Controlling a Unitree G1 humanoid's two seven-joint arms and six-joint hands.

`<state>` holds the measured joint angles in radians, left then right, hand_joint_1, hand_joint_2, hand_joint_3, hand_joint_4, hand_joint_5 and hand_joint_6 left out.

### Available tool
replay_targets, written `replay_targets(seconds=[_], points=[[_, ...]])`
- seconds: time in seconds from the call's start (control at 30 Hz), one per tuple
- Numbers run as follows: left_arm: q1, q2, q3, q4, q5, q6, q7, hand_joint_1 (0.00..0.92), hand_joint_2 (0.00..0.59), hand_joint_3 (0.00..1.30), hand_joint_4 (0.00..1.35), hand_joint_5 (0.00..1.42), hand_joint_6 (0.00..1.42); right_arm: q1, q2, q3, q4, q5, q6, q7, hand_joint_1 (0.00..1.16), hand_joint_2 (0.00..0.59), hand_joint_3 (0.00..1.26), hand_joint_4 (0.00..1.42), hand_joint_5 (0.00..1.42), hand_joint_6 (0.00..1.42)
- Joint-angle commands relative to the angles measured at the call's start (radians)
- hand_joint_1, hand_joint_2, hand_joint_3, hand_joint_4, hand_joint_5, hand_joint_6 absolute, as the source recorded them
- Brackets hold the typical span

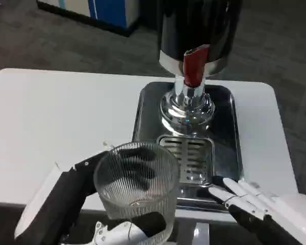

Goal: Grasp the cup under the faucet to collect the drink, then remove the cup.

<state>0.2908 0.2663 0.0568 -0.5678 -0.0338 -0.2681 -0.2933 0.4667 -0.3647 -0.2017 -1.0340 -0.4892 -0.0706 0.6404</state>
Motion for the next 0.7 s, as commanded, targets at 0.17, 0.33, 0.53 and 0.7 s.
replay_targets(seconds=[0.17,0.33,0.53,0.7], points=[[-0.002,-0.004,-0.004,-0.013,-0.009,-0.008,0.004,0.641,0.092,0.56,0.51,0.6,0.57,0.009,0.0,-0.002,-0.013,0.001,0.008,0.001,0.5,0.459,0.11,0.0,0.0,0.0],[-0.002,-0.005,-0.004,-0.014,-0.008,-0.008,0.005,0.641,0.092,0.56,0.51,0.6,0.57,0.013,0.0,-0.001,-0.013,0.001,0.009,0.0,0.5,0.459,0.11,0.0,0.0,0.0],[-0.024,-0.006,-0.004,0.007,-0.001,-0.004,0.009,0.641,0.092,0.56,0.51,0.6,0.57,0.019,0.004,0.0,-0.013,0.003,0.013,-0.004,0.5,0.459,0.12,0.0,0.0,0.0],[-0.047,-0.005,0.0,0.023,0.007,-0.007,0.011,0.641,0.092,0.56,0.51,0.6,0.57,0.024,0.006,0.001,-0.013,0.004,0.018,-0.003,0.5,0.459,0.12,0.01,0.0,0.0]])
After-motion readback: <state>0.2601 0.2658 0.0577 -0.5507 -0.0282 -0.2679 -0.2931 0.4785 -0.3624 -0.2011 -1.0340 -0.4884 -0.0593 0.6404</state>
